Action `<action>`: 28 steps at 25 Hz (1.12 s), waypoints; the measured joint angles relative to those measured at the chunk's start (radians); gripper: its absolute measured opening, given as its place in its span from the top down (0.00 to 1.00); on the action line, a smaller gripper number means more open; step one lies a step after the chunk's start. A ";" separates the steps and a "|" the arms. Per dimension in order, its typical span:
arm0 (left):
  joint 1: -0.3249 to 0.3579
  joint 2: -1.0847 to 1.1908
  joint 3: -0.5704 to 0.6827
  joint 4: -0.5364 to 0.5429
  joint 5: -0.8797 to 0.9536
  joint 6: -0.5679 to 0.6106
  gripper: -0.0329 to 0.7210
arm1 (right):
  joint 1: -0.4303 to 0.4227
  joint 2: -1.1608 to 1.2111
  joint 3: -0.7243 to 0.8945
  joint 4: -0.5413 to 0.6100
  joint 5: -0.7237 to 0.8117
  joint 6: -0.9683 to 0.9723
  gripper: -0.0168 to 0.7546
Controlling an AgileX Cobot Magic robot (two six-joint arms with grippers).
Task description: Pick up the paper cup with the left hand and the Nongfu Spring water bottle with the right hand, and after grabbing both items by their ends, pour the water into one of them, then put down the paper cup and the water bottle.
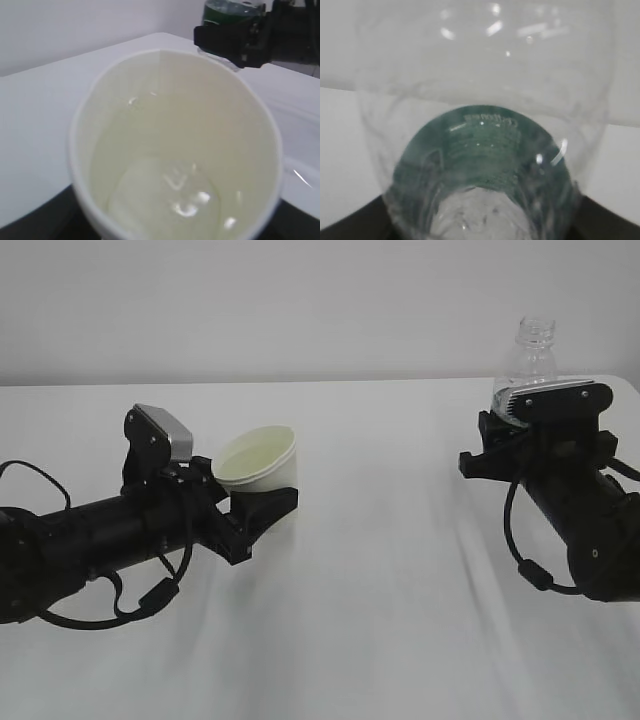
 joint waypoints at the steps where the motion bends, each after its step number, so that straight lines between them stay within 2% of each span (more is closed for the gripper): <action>1: 0.007 0.000 0.000 -0.002 0.000 0.000 0.33 | 0.000 0.000 0.000 0.000 0.000 0.000 0.44; 20: 0.186 0.000 0.000 -0.010 0.000 0.013 0.33 | 0.000 0.000 0.000 0.000 0.000 0.000 0.44; 28: 0.215 0.000 0.000 -0.055 0.018 0.071 0.33 | 0.000 0.000 0.000 0.000 0.000 0.000 0.44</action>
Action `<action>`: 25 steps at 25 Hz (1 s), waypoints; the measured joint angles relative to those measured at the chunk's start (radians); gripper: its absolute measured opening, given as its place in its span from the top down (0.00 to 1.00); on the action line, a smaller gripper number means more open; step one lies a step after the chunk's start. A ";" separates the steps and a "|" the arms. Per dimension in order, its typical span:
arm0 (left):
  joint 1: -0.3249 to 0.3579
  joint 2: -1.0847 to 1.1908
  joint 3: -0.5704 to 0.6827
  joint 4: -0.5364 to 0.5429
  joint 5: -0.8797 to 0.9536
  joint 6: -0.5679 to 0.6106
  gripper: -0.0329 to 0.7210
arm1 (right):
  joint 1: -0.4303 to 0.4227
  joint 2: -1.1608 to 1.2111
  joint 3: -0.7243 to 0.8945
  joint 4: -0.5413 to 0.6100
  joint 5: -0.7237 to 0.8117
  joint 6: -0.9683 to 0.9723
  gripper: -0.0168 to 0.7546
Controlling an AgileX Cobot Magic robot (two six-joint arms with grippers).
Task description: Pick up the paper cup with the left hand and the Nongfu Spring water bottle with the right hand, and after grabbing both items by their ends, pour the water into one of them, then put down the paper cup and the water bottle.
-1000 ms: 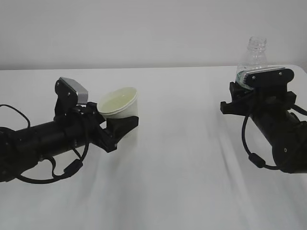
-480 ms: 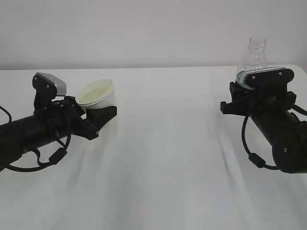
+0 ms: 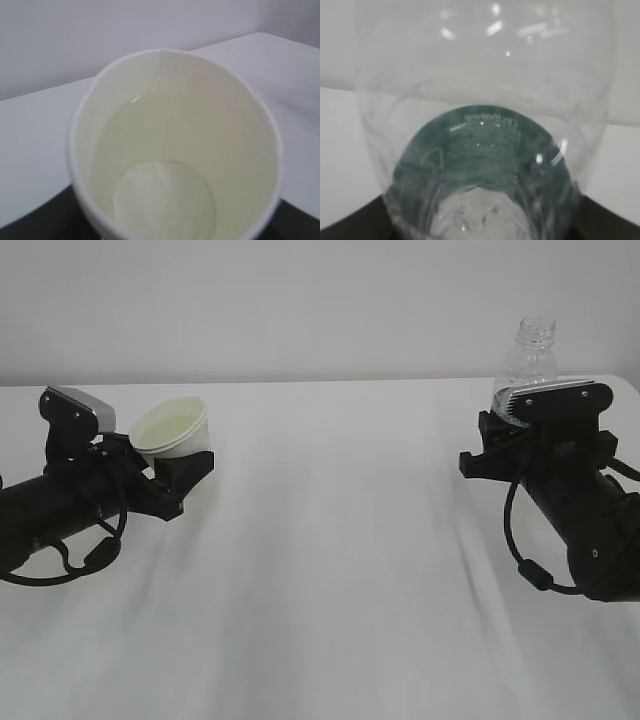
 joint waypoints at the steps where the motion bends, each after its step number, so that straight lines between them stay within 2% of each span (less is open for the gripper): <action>1: 0.000 0.000 0.000 -0.015 0.000 0.011 0.33 | 0.000 0.000 0.000 0.000 0.000 0.000 0.44; 7: 0.020 0.000 0.000 -0.106 0.004 0.046 0.33 | 0.000 0.000 0.000 0.000 0.000 0.000 0.44; 20: 0.106 0.000 0.000 -0.218 0.034 0.053 0.33 | 0.000 0.000 0.000 0.000 0.000 0.000 0.44; 25: 0.120 0.000 0.000 -0.283 0.034 0.092 0.33 | 0.000 0.000 0.000 0.000 0.000 0.000 0.44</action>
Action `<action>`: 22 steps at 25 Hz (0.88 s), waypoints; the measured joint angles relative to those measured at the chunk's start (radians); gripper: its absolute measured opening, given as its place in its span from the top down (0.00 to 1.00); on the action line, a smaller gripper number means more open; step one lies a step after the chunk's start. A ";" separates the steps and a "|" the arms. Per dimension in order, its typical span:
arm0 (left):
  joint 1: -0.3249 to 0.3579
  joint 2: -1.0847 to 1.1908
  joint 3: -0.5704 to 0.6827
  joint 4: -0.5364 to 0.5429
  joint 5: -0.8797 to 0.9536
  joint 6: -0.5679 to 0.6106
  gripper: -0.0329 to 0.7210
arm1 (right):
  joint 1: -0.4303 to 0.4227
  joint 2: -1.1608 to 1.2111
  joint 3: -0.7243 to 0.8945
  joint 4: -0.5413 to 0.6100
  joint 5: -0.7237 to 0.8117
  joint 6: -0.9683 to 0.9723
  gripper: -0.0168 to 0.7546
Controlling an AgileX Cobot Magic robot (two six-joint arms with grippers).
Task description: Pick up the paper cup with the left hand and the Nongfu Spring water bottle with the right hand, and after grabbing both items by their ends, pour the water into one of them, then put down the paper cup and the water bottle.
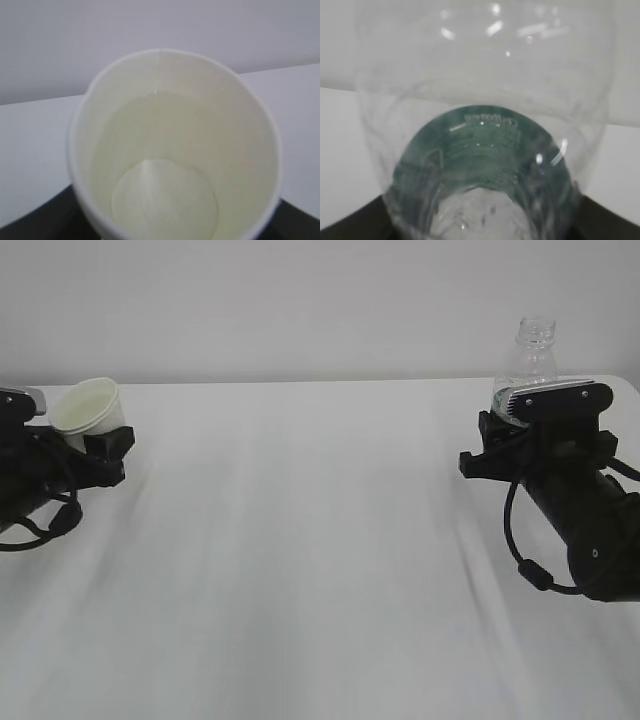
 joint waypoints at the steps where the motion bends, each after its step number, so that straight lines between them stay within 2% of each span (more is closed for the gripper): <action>1: 0.000 0.000 0.000 -0.014 0.000 0.011 0.33 | 0.000 0.000 0.000 0.000 0.000 0.000 0.44; 10: 0.004 0.000 0.000 -0.130 0.000 0.084 0.34 | 0.000 0.000 0.000 0.000 0.000 0.000 0.44; 22: 0.078 0.000 0.000 -0.141 0.000 0.093 0.35 | 0.000 0.000 0.000 0.000 0.000 0.000 0.44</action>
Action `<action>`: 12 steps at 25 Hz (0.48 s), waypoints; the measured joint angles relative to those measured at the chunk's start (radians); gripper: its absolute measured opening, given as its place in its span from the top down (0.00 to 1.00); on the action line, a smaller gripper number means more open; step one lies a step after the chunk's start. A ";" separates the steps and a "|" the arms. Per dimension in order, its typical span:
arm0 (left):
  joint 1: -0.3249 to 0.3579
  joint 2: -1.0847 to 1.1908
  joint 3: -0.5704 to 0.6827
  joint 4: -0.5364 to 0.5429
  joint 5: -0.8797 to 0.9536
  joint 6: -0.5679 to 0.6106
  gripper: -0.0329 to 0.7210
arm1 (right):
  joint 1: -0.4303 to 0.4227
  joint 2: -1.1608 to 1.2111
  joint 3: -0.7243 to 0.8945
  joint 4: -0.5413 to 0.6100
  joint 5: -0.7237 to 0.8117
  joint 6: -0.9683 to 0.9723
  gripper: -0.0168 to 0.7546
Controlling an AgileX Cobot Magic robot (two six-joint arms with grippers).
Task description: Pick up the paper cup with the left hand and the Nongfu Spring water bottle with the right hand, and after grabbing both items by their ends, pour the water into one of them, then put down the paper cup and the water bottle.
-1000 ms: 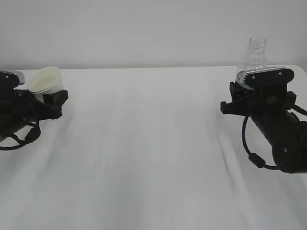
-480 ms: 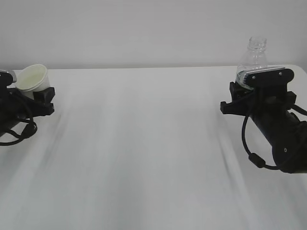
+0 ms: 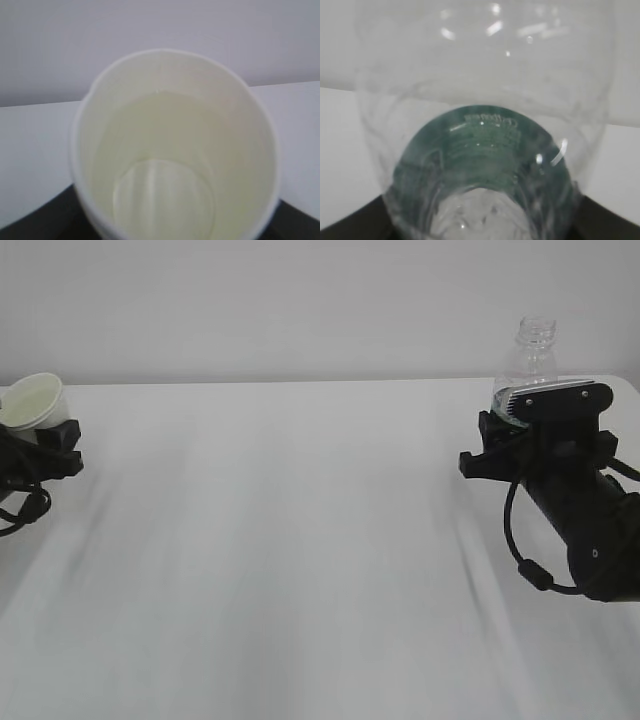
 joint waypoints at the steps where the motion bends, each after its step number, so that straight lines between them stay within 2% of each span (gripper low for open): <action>1: 0.004 0.000 0.000 0.000 0.000 0.000 0.36 | 0.000 0.000 0.000 0.000 0.000 0.000 0.44; 12: 0.006 0.033 0.000 0.000 -0.009 0.000 0.37 | 0.000 0.000 0.000 0.000 0.000 0.000 0.44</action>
